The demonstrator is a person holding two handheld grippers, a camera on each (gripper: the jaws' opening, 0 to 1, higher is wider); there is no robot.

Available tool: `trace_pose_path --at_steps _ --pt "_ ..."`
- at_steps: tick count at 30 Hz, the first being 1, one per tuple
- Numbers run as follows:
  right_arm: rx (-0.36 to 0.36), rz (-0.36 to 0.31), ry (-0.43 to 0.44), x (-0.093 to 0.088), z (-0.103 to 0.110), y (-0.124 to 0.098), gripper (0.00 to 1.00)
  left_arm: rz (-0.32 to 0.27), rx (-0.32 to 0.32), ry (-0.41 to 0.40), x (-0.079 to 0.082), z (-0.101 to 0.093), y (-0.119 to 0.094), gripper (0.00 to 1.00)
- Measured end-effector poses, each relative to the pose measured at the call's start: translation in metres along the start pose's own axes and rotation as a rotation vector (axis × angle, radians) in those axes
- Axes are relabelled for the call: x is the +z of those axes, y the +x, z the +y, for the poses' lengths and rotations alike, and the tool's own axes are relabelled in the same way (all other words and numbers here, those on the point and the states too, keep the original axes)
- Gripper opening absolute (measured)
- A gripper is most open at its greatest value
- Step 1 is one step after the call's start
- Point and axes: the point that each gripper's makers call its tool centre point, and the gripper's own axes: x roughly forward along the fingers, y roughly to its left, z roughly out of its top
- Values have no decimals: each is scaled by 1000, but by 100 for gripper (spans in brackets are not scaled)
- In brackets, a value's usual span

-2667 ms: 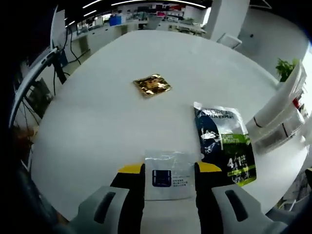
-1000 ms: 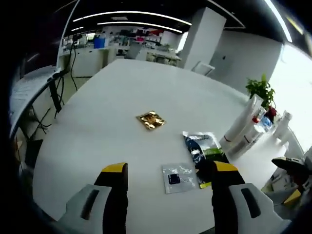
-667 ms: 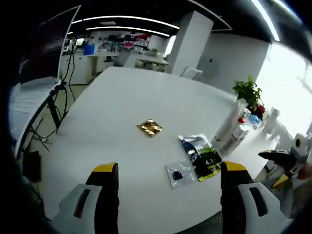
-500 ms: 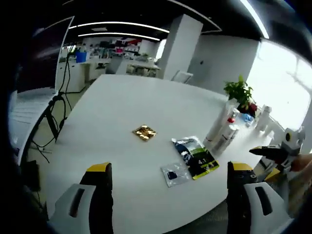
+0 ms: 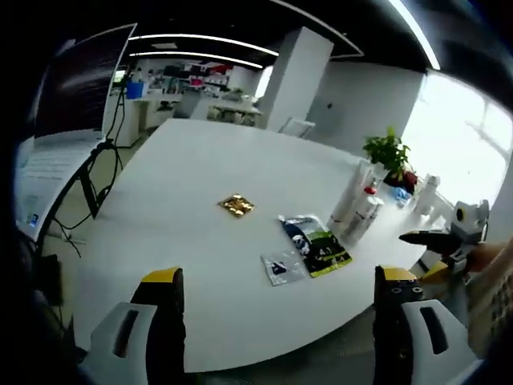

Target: Arrange the skincare products in the storage area until every visible bottle or jar stands upright without overlapping.

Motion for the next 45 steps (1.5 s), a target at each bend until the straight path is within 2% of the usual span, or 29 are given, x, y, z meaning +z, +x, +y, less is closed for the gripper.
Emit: trace_pose_path --at_steps 3,10,15,24,27,30,35,38,41,45 --pt "-9 3 1 0 -1 0 94 18 -6 2 -1 -2 2 97" --pt "-20 25 2 -3 -2 1 94 88 -23 69 -9 -8 9 97" --pt "-27 5 -8 -1 -3 0 93 94 -20 52 -6 -8 19 93" --pt "-31 26 -16 -4 -3 1 93 75 -18 40 8 -12 34 92" --pt "-35 22 -32 -3 -2 2 94 67 -21 27 10 -14 46 91" --pt "-53 35 -51 -4 -3 3 95 121 -13 54 5 -12 63 91" --pt "-55 38 -17 -5 -6 2 95 144 -31 91 10 -19 82 91" --pt "-56 47 -17 -6 -6 2 94 148 -13 95 17 -16 92 91" --pt "-57 56 -17 -8 -6 3 94 139 38 85 28 -6 107 91" --pt "-61 65 -12 -9 -7 3 94 147 112 50 34 7 127 91"
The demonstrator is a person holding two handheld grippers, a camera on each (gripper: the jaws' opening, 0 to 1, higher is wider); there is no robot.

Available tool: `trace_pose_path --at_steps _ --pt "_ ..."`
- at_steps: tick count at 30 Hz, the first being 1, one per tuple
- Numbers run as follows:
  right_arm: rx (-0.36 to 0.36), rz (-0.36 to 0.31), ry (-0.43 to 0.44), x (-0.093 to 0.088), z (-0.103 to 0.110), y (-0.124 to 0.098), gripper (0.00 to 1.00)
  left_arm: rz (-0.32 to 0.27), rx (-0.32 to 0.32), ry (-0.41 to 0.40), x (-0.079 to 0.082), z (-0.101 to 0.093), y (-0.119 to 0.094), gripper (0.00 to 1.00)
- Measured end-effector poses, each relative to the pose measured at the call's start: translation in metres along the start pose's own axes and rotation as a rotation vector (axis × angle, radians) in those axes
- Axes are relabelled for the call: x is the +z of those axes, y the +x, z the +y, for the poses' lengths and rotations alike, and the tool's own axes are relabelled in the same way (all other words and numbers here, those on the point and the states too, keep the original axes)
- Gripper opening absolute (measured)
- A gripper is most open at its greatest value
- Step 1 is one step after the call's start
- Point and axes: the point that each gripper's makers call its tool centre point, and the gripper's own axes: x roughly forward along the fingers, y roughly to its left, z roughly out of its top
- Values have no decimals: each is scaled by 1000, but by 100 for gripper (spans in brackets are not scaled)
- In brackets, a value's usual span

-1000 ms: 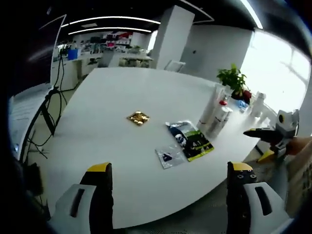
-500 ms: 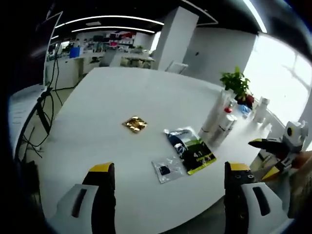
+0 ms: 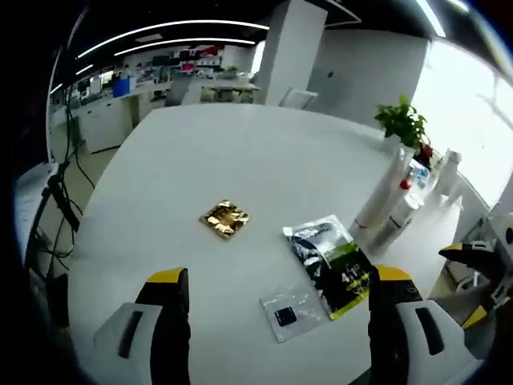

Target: Arrange the skincare products in the storage area until every visible bottle or jar stands upright without overlapping.

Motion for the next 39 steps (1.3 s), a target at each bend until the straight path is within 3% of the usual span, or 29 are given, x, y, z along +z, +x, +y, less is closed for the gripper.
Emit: trace_pose_path --at_steps 18,22,27,39 --pt "-25 29 25 -4 -4 2 93 32 333 -190 20 41 82 90" --pt "-30 28 29 -4 -6 2 93 18 378 -182 25 44 93 87" --pt "-36 27 30 -5 -8 2 93 47 464 -224 16 53 101 81" --pt "-52 20 42 -5 -12 1 93 78 506 -220 18 60 121 74"
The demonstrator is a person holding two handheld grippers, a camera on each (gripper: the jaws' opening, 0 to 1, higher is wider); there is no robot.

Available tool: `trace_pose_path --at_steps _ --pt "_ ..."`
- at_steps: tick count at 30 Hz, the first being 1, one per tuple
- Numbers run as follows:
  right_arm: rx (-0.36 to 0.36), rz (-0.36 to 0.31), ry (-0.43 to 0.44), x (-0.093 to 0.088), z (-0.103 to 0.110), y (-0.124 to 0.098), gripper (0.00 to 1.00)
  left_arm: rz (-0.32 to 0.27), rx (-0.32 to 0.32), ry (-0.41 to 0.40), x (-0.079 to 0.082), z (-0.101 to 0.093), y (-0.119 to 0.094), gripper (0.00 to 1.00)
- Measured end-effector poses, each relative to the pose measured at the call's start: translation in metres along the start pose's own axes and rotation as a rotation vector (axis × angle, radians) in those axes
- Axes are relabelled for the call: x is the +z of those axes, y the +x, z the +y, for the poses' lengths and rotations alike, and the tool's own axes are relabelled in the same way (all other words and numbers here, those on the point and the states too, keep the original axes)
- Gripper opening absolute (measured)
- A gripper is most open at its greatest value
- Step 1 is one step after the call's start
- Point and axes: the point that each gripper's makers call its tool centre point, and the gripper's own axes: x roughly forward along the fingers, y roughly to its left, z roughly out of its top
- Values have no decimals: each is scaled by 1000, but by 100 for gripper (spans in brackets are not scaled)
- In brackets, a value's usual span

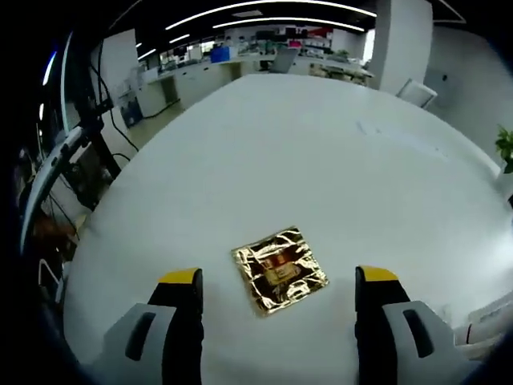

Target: Arrange the skincare products in the storage area until every visible bottle or jar stands upright without overlapping.

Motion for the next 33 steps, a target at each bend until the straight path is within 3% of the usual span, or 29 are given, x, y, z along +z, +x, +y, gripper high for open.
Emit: trace_pose_path --at_steps 13,24,33 --pt "7 2 7 1 1 0 93 30 2 8 -5 5 7 70" --pt "9 -2 -2 0 1 0 92 -4 -54 58 -6 13 -3 39" --pt "5 -12 -3 2 1 0 93 -9 -98 86 -3 8 -8 35"
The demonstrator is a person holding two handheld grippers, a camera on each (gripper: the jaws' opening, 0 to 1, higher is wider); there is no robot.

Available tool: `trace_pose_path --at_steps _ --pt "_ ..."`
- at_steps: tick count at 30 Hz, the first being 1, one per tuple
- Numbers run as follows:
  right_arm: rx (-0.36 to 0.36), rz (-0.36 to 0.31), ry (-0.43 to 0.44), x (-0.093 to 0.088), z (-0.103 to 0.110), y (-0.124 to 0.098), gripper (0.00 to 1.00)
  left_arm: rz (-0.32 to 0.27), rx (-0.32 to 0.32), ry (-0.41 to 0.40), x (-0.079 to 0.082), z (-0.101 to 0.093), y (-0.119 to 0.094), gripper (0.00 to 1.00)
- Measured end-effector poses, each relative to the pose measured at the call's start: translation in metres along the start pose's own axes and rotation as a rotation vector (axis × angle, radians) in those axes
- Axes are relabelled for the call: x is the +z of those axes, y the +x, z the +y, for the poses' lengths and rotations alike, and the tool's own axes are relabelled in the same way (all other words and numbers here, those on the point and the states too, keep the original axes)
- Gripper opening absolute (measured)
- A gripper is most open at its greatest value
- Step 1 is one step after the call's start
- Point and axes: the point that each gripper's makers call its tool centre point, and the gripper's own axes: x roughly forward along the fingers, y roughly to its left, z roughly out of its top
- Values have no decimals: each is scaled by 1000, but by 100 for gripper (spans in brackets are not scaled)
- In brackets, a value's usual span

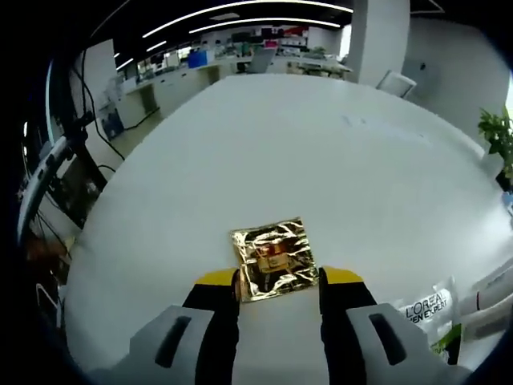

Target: Arrange the skincare products in the storage area until every visible bottle or jar stands upright without overlapping.

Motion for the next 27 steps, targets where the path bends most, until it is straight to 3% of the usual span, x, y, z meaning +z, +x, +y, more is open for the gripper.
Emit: trace_pose_path --at_steps 6,10,20,27 --pt "4 -4 -6 2 2 0 92 -33 -16 23 6 0 -13 37" --pt "8 -12 -11 4 4 0 92 -33 -33 39 1 0 -22 37" --pt "3 -37 -20 9 5 -2 93 12 -88 87 -43 -12 -50 36" --pt "0 -46 -23 10 5 -3 93 29 -126 138 -58 -28 -58 36"
